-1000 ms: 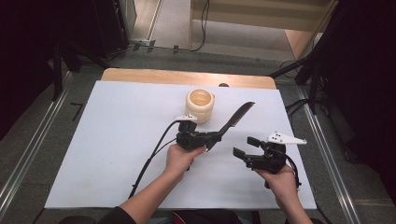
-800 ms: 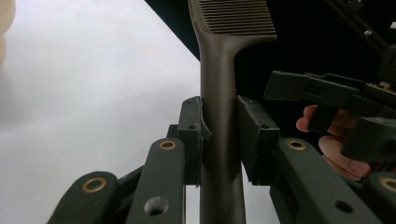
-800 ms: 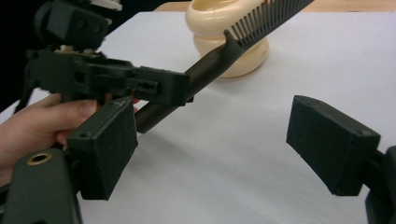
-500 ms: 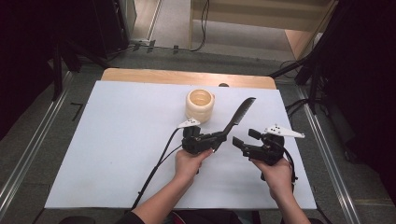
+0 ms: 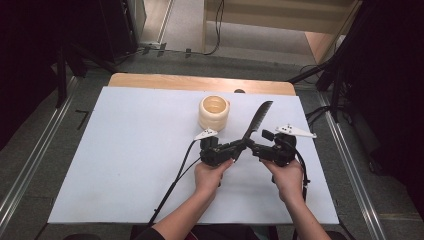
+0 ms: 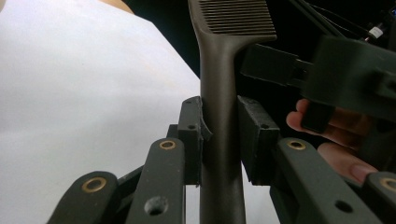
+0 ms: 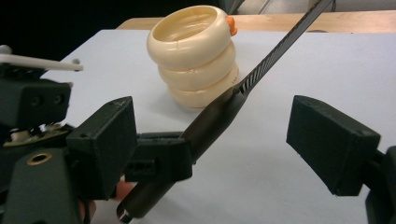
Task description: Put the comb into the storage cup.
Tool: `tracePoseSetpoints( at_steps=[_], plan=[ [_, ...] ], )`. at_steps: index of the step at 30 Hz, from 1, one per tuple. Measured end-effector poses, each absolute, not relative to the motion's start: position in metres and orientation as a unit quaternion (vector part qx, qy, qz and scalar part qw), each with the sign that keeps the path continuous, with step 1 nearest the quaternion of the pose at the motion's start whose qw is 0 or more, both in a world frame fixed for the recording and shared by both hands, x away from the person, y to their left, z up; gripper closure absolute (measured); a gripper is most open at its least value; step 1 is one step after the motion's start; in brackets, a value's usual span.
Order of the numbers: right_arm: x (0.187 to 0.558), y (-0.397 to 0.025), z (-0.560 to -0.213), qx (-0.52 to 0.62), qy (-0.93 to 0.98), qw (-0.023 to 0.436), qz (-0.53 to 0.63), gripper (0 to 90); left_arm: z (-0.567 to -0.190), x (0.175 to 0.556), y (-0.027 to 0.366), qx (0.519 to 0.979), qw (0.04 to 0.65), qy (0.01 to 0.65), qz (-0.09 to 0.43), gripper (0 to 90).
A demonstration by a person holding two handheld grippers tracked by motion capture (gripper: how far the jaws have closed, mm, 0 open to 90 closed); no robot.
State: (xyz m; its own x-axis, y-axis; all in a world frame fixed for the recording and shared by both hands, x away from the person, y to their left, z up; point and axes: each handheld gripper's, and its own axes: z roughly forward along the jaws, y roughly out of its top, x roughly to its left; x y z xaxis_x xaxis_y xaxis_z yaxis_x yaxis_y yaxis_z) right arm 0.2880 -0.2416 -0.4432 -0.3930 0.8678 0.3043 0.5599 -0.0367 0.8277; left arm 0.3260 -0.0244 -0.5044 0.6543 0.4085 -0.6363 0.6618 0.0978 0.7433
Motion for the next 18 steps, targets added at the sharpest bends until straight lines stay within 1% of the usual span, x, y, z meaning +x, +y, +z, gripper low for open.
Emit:
tracePoseSetpoints(
  at_steps=[10,13,15,18],
  plan=[
    [0.300,-0.237,-0.447,0.542,0.667,0.157,0.486,14.5,-0.504,0.326,-0.024,0.653,0.633,0.403,-0.107,72.8],
    [0.305,-0.234,-0.450,0.548,0.664,0.153,0.486,14.5,-0.504,0.326,-0.024,0.650,0.639,0.398,-0.107,72.7],
    [0.307,-0.234,-0.450,0.549,0.664,0.150,0.486,14.5,-0.506,0.328,-0.024,0.645,0.644,0.395,-0.115,72.7],
    [0.313,-0.230,-0.452,0.546,0.665,0.146,0.488,14.5,-0.507,0.329,-0.023,0.646,0.641,0.399,-0.114,72.7]
  ],
)
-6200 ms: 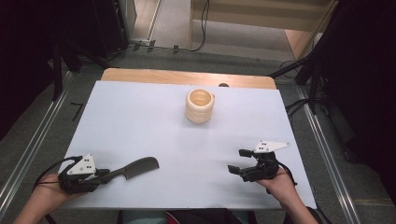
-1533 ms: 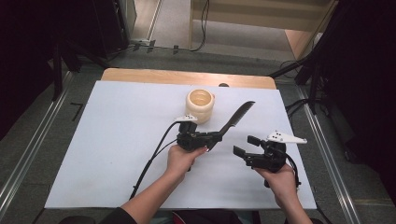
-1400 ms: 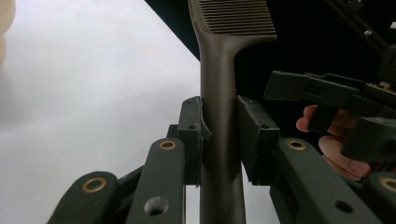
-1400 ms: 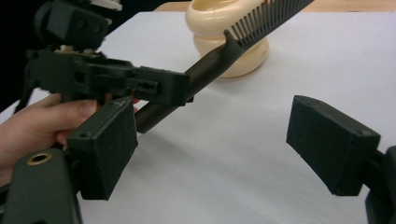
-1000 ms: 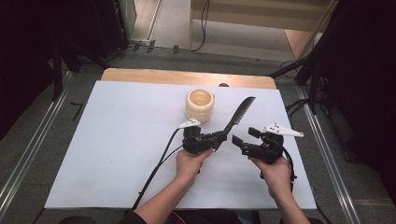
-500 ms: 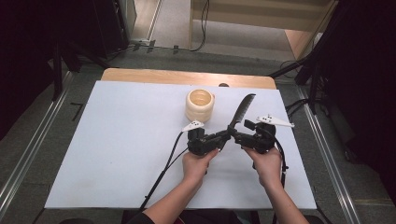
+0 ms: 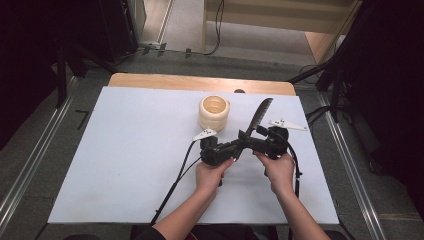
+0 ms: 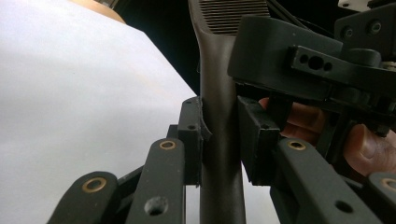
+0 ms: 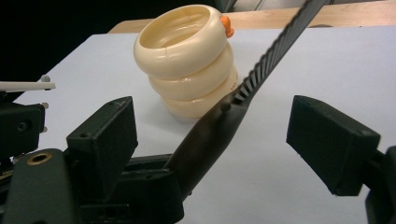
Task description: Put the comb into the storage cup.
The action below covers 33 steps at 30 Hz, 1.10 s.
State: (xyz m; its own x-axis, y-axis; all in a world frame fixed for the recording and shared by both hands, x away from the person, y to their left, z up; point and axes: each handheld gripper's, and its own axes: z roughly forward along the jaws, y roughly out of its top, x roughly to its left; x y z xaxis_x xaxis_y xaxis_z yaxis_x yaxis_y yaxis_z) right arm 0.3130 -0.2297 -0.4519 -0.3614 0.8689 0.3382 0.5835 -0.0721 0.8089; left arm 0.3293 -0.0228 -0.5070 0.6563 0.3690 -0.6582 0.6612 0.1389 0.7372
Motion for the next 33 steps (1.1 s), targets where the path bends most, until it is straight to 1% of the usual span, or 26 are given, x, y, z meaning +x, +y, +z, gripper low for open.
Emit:
tracePoseSetpoints(
  at_steps=[4,5,8,10,11,12,13,15,18,24,26,27,33],
  plan=[
    [0.317,-0.227,-0.452,0.549,0.666,0.141,0.485,15.7,-0.506,0.329,-0.022,0.648,0.642,0.396,-0.110,72.7],
    [0.318,-0.228,-0.453,0.549,0.665,0.136,0.487,20.4,-0.506,0.328,-0.023,0.651,0.641,0.393,-0.101,72.7],
    [0.319,-0.228,-0.453,0.552,0.665,0.132,0.486,22.7,-0.506,0.327,-0.024,0.655,0.639,0.391,-0.098,72.7],
    [0.319,-0.228,-0.455,0.555,0.666,0.125,0.482,28.6,-0.506,0.326,-0.025,0.657,0.638,0.390,-0.094,72.7],
    [0.320,-0.228,-0.456,0.562,0.665,0.114,0.478,33.8,-0.506,0.326,-0.025,0.658,0.638,0.389,-0.092,72.7],
    [0.320,-0.228,-0.456,0.562,0.665,0.114,0.478,33.8,-0.506,0.326,-0.025,0.658,0.639,0.387,-0.091,72.7],
    [0.320,-0.227,-0.456,0.564,0.665,0.108,0.477,38.1,-0.506,0.326,-0.025,0.657,0.640,0.387,-0.090,72.7],
    [0.320,-0.227,-0.456,0.569,0.664,0.097,0.475,43.3,-0.505,0.325,-0.025,0.658,0.642,0.385,-0.085,72.7],
    [0.321,-0.225,-0.455,0.572,0.664,0.078,0.475,55.2,-0.504,0.325,-0.025,0.660,0.642,0.380,-0.082,72.7],
    [0.321,-0.224,-0.451,0.578,0.660,0.065,0.475,60.5,-0.503,0.324,-0.024,0.662,0.645,0.374,-0.074,72.6],
    [0.322,-0.225,-0.450,0.586,0.652,0.051,0.478,62.7,-0.503,0.323,-0.024,0.663,0.645,0.373,-0.073,72.5],
    [0.322,-0.225,-0.450,0.586,0.652,0.051,0.478,62.7,-0.503,0.323,-0.024,0.663,0.645,0.373,-0.071,72.5],
    [0.324,-0.226,-0.450,0.592,0.651,0.023,0.475,66.5,-0.503,0.324,-0.023,0.670,0.637,0.374,-0.082,72.4]
  ],
)
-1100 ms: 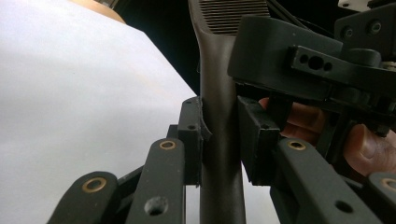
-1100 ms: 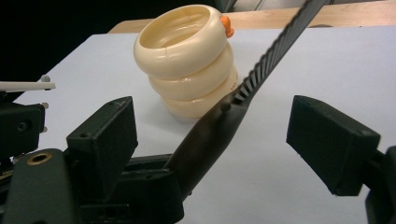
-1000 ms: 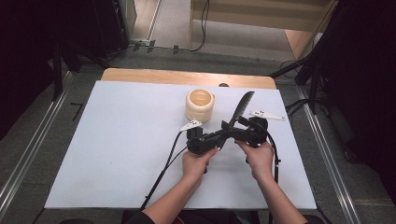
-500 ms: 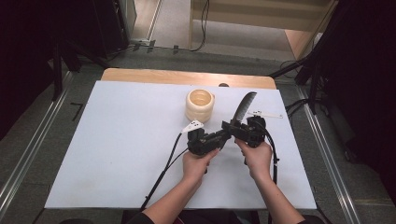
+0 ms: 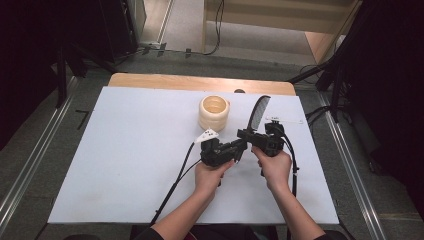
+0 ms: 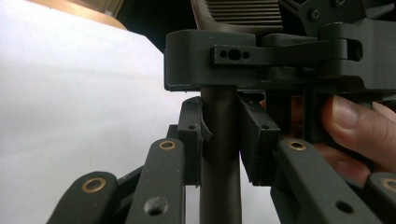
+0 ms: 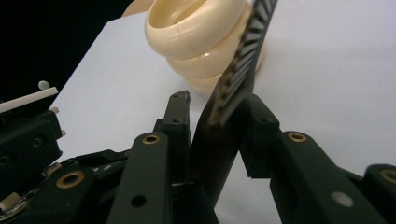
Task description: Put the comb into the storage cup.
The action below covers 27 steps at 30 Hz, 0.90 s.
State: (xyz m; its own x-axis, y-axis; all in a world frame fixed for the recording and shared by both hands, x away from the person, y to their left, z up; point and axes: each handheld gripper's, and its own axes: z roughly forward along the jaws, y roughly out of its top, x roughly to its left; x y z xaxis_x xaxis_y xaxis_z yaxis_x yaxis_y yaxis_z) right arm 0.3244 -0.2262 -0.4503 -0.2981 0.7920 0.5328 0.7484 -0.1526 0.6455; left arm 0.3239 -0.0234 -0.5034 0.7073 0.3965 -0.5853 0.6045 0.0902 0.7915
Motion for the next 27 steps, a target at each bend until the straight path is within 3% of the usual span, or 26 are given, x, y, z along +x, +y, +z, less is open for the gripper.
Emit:
tracePoseSetpoints(
  at_steps=[12,20,21,27],
  plan=[
    [0.323,-0.226,-0.447,0.588,0.651,0.001,0.481,69.5,-0.496,0.324,-0.019,0.693,0.620,0.360,-0.078,70.8],
    [0.322,-0.228,-0.446,0.587,0.652,0.010,0.480,69.8,-0.487,0.324,-0.012,0.721,0.594,0.344,-0.095,56.8],
    [0.323,-0.229,-0.446,0.587,0.652,0.010,0.480,69.8,-0.486,0.325,-0.011,0.724,0.591,0.343,-0.099,51.7],
    [0.323,-0.230,-0.445,0.586,0.653,0.017,0.478,69.8,-0.478,0.325,-0.006,0.741,0.571,0.335,-0.111,47.8]
  ],
)
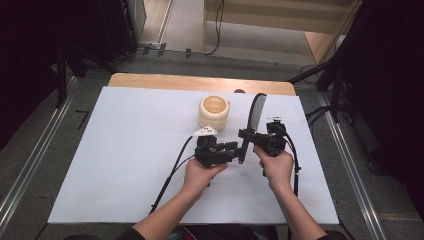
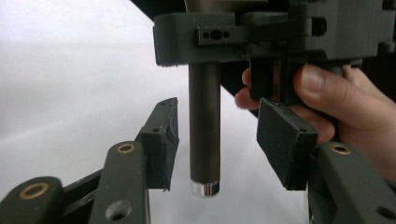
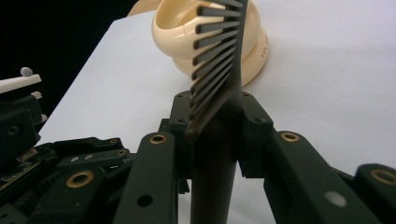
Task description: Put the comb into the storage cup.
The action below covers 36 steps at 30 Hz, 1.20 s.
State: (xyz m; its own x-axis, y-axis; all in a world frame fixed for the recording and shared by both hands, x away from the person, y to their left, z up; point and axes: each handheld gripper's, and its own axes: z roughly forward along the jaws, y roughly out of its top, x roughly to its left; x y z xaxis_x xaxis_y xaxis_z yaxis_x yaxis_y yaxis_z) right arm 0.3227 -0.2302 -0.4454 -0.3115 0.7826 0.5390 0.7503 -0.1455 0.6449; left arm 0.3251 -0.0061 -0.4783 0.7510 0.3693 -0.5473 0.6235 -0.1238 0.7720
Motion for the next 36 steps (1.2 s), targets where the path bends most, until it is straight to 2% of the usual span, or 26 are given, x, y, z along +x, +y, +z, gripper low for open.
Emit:
tracePoseSetpoints(
  at_steps=[14,30,36],
  plan=[
    [0.321,-0.232,-0.445,0.583,0.656,0.038,0.477,69.8,-0.476,0.325,0.020,0.796,0.507,0.307,-0.123,38.8],
    [0.320,-0.233,-0.445,0.577,0.659,0.044,0.480,69.8,-0.474,0.328,0.055,0.811,0.487,0.287,-0.147,37.4],
    [0.319,-0.233,-0.444,0.574,0.662,0.046,0.481,69.8,-0.472,0.328,0.067,0.818,0.474,0.286,-0.158,31.8]
  ],
)
